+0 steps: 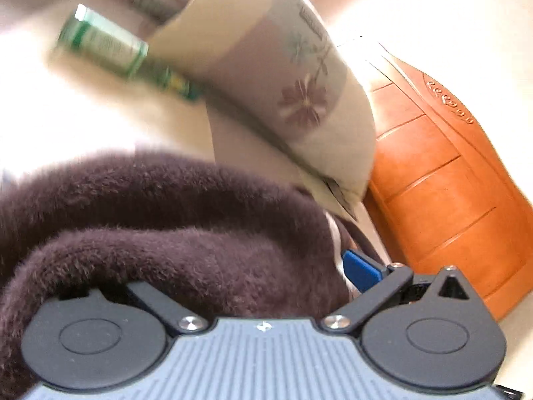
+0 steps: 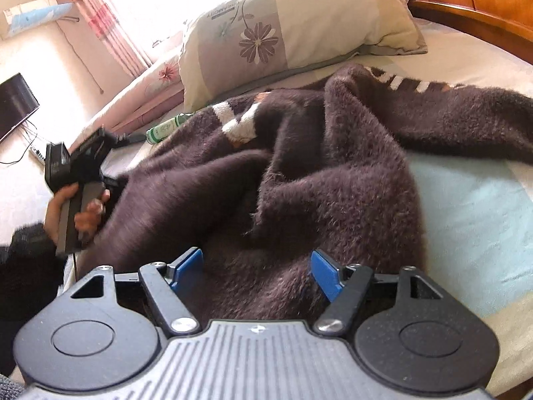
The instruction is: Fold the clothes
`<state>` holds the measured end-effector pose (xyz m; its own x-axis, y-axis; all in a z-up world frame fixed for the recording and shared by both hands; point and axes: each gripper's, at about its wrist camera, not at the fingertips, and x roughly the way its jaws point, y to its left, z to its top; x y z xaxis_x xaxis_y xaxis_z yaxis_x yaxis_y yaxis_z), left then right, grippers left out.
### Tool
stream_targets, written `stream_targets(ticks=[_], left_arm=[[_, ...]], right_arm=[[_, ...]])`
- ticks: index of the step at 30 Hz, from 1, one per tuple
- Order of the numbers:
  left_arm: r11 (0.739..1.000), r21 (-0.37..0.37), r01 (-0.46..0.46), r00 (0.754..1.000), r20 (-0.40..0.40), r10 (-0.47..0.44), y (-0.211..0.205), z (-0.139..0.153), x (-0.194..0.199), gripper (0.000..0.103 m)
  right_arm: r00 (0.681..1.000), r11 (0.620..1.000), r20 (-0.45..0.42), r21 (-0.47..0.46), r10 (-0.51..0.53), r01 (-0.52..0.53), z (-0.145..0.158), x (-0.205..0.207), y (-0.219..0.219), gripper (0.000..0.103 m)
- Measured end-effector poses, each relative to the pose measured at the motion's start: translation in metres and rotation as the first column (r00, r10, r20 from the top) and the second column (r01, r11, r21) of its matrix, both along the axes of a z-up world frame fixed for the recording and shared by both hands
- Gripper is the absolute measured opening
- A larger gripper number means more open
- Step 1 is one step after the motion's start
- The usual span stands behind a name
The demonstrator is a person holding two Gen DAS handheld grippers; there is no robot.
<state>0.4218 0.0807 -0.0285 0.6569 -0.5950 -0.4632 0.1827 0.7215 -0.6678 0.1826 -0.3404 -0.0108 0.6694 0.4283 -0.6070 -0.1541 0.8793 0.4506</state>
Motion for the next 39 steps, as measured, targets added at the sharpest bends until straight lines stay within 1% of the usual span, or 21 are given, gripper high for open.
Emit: stream_targets(ticks=[3, 4, 5, 9, 10, 13, 15, 16, 18, 22, 23, 27, 30, 35, 38, 39], left_arm=[[0.995, 0.096, -0.019, 0.999, 0.031, 0.016, 0.004, 0.013, 0.029, 0.102], [0.991, 0.128, -0.031, 0.999, 0.035, 0.026, 0.004, 0.015, 0.039, 0.100], [0.987, 0.154, -0.042, 0.999, 0.032, 0.038, 0.004, 0.015, 0.046, 0.099], [0.970, 0.240, -0.031, 0.999, -0.015, 0.035, -0.001, 0.006, 0.064, 0.099], [0.965, 0.260, -0.025, 0.999, -0.025, 0.032, -0.002, 0.004, 0.067, 0.099], [0.950, 0.310, 0.023, 0.999, -0.034, -0.013, -0.012, 0.001, 0.055, 0.099], [0.951, 0.305, 0.058, 0.998, -0.041, -0.047, -0.010, 0.002, 0.038, 0.099], [0.955, 0.287, 0.079, 0.997, -0.045, -0.069, -0.005, 0.003, 0.028, 0.099], [0.969, 0.219, 0.110, 0.994, -0.041, -0.104, 0.010, 0.000, 0.002, 0.099], [0.988, 0.119, 0.097, 0.995, -0.022, -0.095, 0.045, 0.004, -0.062, 0.101], [0.989, 0.115, 0.095, 0.995, -0.021, -0.093, 0.051, 0.001, -0.077, 0.101], [0.984, 0.134, 0.114, 0.993, -0.021, -0.112, 0.067, -0.010, -0.134, 0.101], [0.975, 0.172, 0.142, 0.990, -0.005, -0.144, 0.066, -0.015, -0.173, 0.101], [0.956, 0.230, 0.183, 0.982, -0.001, -0.188, 0.048, -0.033, -0.203, 0.101], [0.938, 0.289, 0.194, 0.980, -0.018, -0.197, 0.032, -0.048, -0.193, 0.101], [0.933, 0.301, 0.197, 0.979, -0.016, -0.202, 0.028, -0.052, -0.190, 0.102]], right_arm=[[1.000, 1.000, -0.014, 0.000, 0.002, -0.002, -0.004, 0.003, 0.003, 0.077], [1.000, 1.000, -0.019, 0.000, 0.006, -0.006, -0.006, 0.004, 0.004, 0.077], [1.000, 1.000, -0.023, -0.002, 0.014, -0.014, -0.007, 0.004, 0.006, 0.077], [0.998, 0.999, -0.035, -0.027, 0.047, -0.048, -0.009, 0.004, 0.014, 0.077], [0.998, 0.998, -0.036, -0.035, 0.051, -0.052, -0.008, 0.003, 0.016, 0.077], [0.998, 0.997, -0.030, -0.041, 0.063, -0.064, -0.004, -0.001, 0.021, 0.078], [0.997, 0.997, -0.023, -0.036, 0.068, -0.069, 0.000, -0.005, 0.022, 0.078], [0.997, 0.997, -0.020, -0.034, 0.070, -0.071, 0.002, -0.007, 0.023, 0.078], [0.997, 0.997, -0.011, -0.029, 0.076, -0.076, 0.006, -0.014, 0.025, 0.079], [0.996, 0.996, 0.004, -0.020, 0.085, -0.085, 0.014, -0.029, 0.029, 0.081], [0.996, 0.996, 0.008, -0.018, 0.087, -0.087, 0.015, -0.032, 0.030, 0.081], [0.995, 0.995, 0.016, -0.010, 0.102, -0.102, 0.021, -0.047, 0.038, 0.081], [0.993, 0.993, 0.023, 0.001, 0.114, -0.114, 0.026, -0.057, 0.046, 0.081], [0.992, 0.993, 0.045, 0.001, 0.121, -0.121, 0.036, -0.069, 0.056, 0.082], [0.992, 0.993, 0.054, -0.011, 0.118, -0.118, 0.041, -0.075, 0.061, 0.083], [0.992, 0.993, 0.053, -0.013, 0.117, -0.116, 0.042, -0.076, 0.062, 0.085]])
